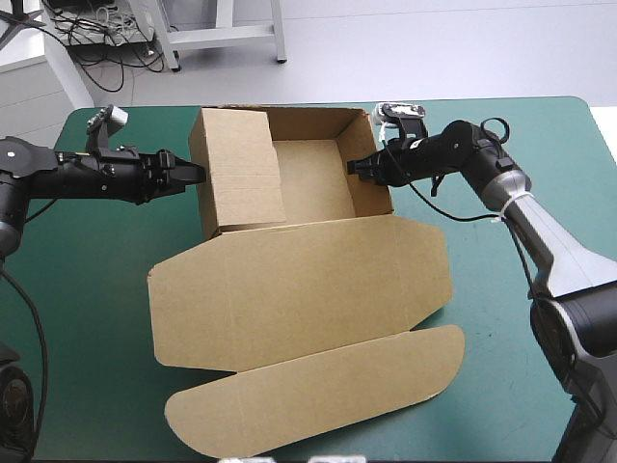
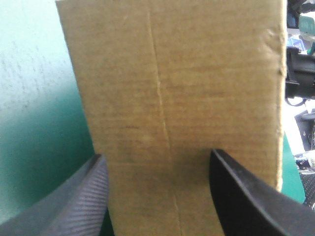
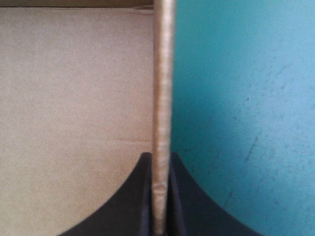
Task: Fold the box
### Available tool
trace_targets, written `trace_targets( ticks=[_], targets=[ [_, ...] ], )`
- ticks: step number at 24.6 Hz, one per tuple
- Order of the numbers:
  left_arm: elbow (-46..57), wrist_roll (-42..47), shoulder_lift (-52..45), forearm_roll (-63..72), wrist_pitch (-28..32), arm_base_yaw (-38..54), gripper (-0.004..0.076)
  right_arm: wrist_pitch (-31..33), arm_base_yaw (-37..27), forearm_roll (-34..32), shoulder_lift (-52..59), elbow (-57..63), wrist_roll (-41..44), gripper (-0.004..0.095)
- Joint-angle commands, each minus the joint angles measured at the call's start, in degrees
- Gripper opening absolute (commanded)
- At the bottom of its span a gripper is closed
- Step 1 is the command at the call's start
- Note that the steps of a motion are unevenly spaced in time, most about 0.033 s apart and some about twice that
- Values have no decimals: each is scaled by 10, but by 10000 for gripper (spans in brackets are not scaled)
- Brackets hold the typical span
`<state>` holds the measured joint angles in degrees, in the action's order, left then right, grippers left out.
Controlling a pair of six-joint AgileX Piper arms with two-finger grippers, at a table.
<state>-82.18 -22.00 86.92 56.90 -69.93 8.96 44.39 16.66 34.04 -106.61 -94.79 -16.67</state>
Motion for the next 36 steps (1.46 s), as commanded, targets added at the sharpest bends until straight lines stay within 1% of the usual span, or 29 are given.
trace_targets(
  ticks=[1, 7, 12, 20, 23, 27, 30, 36],
  targets=[
    [-15, -4, -27, 50, -37, -1, 434, -27, 12, 35, 35, -19, 14, -14],
    [-15, -3, -42, 52, -37, -29, 434, -50, 33, 28, 30, -19, 25, -14],
    [-15, -3, -54, 43, -37, -52, 434, -46, 34, 26, 18, -19, 39, -14],
    [-15, -9, -56, 23, -37, -52, 434, -32, 36, 38, 14, -19, 42, -14],
    [-15, -5, -56, -37, -36, -52, 433, -41, 58, 37, 14, -19, 42, -14],
    [-15, 58, -56, -149, -35, -52, 433, -84, 102, 36, 14, -19, 51, -14],
    [-15, 114, -56, -253, -34, -52, 433, -98, 123, 36, 14, -19, 64, -14],
    [-15, 146, -56, -272, -17, -63, 433, -99, 130, 36, 14, -19, 74, -14]
  ],
)
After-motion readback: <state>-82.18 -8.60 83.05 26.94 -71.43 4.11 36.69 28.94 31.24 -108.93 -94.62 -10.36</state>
